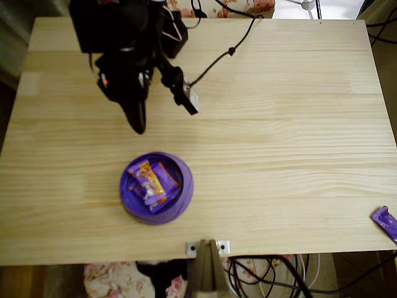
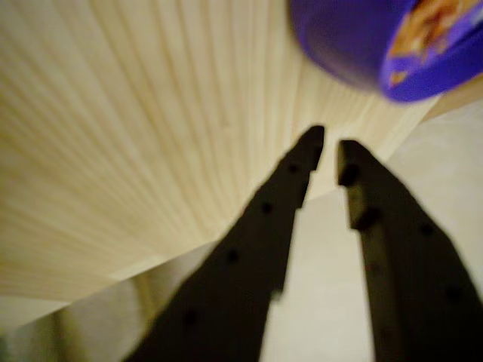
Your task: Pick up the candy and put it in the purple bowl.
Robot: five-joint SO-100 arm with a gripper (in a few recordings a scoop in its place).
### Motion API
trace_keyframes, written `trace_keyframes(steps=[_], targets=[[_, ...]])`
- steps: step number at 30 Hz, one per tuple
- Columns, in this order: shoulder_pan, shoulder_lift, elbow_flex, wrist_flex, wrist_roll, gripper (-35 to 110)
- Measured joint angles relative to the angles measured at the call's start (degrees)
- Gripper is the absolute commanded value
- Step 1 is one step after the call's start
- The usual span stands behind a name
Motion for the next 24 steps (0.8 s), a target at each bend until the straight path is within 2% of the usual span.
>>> trace_keyframes(steps=[5,24], targets=[[-0.79,0.79,0.00,3.16,2.20,0],[-6.59,-9.23,-5.27,2.64,7.73,0]])
